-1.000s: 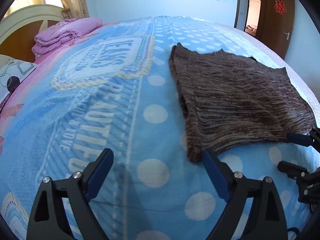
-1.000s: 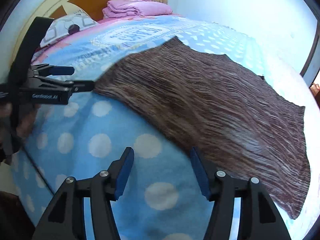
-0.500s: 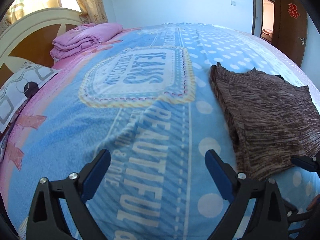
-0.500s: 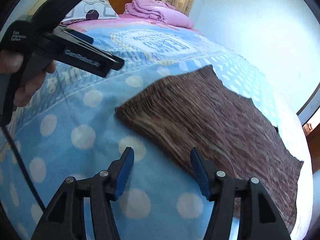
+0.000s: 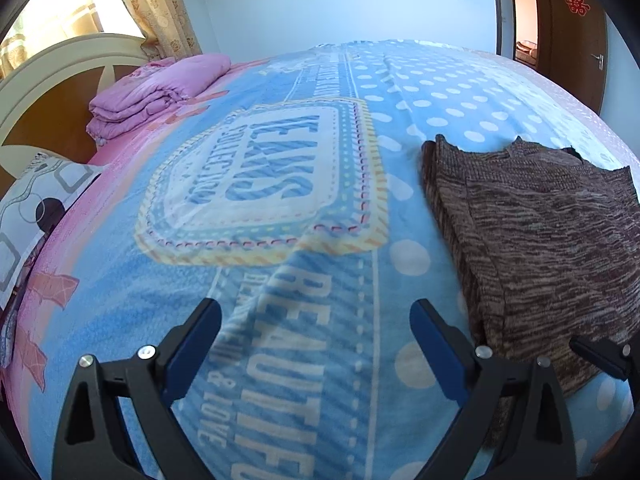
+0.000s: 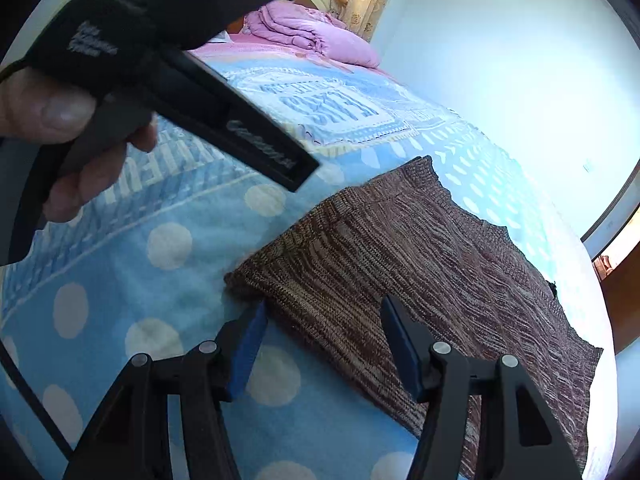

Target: Fold small clothes

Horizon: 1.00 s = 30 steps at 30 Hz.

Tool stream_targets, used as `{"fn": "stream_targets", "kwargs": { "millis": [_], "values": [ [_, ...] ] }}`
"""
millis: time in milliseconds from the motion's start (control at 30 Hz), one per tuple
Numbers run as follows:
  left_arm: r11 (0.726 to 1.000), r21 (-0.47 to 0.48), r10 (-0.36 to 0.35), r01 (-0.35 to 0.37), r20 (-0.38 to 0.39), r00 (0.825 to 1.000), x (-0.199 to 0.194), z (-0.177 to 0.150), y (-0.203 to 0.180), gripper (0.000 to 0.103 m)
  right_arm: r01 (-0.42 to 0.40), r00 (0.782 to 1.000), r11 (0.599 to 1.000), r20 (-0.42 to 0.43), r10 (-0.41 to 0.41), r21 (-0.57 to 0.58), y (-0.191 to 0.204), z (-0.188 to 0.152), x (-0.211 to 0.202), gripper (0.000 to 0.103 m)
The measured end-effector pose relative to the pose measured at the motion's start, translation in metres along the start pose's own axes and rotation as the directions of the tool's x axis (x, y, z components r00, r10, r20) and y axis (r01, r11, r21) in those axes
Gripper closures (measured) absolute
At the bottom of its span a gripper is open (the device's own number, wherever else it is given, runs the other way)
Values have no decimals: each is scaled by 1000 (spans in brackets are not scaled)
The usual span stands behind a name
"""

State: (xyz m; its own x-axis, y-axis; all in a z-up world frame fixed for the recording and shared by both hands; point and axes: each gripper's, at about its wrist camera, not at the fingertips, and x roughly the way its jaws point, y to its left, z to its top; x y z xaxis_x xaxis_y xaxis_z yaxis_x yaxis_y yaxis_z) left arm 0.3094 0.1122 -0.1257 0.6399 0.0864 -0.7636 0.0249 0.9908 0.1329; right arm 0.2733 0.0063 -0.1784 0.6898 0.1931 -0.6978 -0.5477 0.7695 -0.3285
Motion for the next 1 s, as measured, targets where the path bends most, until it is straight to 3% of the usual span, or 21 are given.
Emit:
{"fn": "stream_targets", "kwargs": {
  "millis": [200,300,500,767,900,1000],
  "values": [
    [997,18,-78,77,36,996,3,19,-15,5,7,1000,1000,4,-7,19,-1,1,3,44],
    [992,17,-123,122,46,991,8,30,-24,5,-8,1000,999,4,8,38,-4,1,5,49],
    [978,12,-209,209,13,978,27,48,-42,5,-17,1000,999,9,17,47,-5,-1,6,56],
    [966,-6,-257,257,2,966,52,65,-56,6,-23,1000,997,12,22,72,-1,-3,4,59],
    [964,13,-267,267,2,964,61,74,-63,15,-23,1000,996,13,22,81,-1,-4,4,62],
    [960,15,-281,281,-3,960,69,78,-67,25,-22,1000,996,16,21,84,-1,-4,5,72]
  ]
}}
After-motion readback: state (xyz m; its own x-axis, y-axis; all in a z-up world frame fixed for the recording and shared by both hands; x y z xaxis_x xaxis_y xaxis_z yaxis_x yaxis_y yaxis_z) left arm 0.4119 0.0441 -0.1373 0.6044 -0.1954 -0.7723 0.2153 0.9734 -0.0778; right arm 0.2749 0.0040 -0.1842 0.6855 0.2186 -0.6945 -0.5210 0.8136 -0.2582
